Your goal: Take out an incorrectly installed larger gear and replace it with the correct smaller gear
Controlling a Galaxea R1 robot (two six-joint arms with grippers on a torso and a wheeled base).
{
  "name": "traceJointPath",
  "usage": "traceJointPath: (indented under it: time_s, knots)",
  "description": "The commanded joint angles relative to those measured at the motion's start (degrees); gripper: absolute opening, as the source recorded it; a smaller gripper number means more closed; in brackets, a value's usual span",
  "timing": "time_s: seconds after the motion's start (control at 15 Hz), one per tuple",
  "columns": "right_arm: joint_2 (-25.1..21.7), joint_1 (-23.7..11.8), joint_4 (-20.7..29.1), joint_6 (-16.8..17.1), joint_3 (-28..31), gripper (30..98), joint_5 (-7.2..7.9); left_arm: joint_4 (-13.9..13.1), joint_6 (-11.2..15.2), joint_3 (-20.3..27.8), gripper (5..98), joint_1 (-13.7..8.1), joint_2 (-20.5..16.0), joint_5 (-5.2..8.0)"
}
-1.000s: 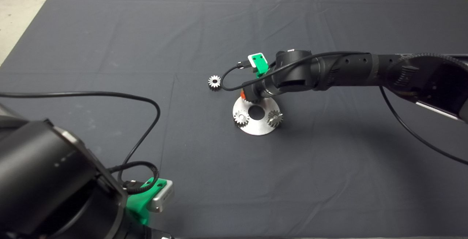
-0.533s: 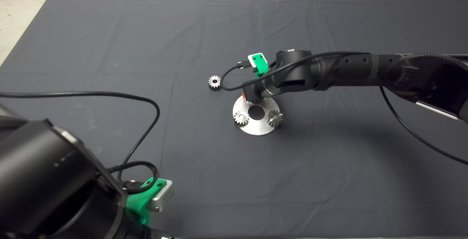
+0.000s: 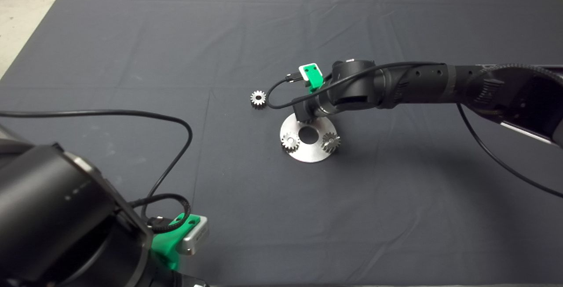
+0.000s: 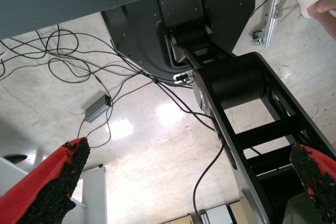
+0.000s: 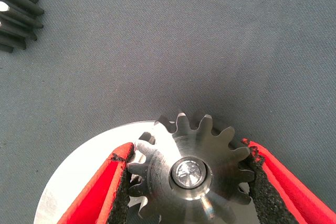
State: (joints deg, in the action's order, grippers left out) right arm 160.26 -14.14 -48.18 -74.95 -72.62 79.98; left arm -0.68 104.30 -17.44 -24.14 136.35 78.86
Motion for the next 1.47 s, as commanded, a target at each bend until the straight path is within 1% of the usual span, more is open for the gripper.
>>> traceJointPath:
  time_s: [0.0, 0.4, 0.6, 0.67, 0.8, 1.0, 1.2, 1.27, 1.33, 1.4]
  knots:
    - [0.2, -1.2, -1.4, -0.1, 0.1, 52.3, -0.44, -1.0, 0.5, 1.2, 98.2, -0.7, -0.1, -0.02]
    - [0.4, -1.3, -1.4, 0.3, 0.4, 50.7, -0.35, -1.0, 0.5, 1.2, 98.2, -0.7, -0.1, -0.02]
    - [0.5, -1.7, -1.2, -0.3, 1.2, 50.6, 0.09, -1.0, 0.5, 1.2, 98.2, -0.7, -0.1, -0.03]
    - [0.5, -2.2, -1.3, -0.3, 2.6, 50.5, 0.27, -1.0, 0.5, 1.2, 98.2, -0.7, -0.1, -0.02]
    - [0.7, -4.6, -1.0, -0.3, 3.6, 50.4, 0.35, -1.0, 0.5, 1.2, 98.2, -0.7, -0.1, -0.11]
    - [0.7, -6.4, -0.7, -0.3, 3.8, 50.4, 0.49, -1.0, 0.5, 1.2, 98.2, -0.7, -0.1, -0.11]
    - [0.7, -8.1, -0.5, -0.6, 6.1, 50.4, 0.75, -1.0, 0.6, 1.2, 98.2, -0.7, -0.1, -0.11]
    - [0.5, -8.0, -0.1, -0.8, 6.1, 50.3, 2.02, -1.0, 0.6, 1.2, 98.2, -0.7, -0.2, -0.11]
    - [-0.2, -8.0, 0.4, -1.8, 6.2, 50.4, 4.25, -1.0, 0.6, 1.2, 98.2, -0.7, -0.2, -0.02]
    - [-1.3, -8.0, 0.4, -2.9, 6.4, 50.4, 7.09, -1.0, 0.6, 1.3, 98.2, -0.7, -0.2, -0.02]
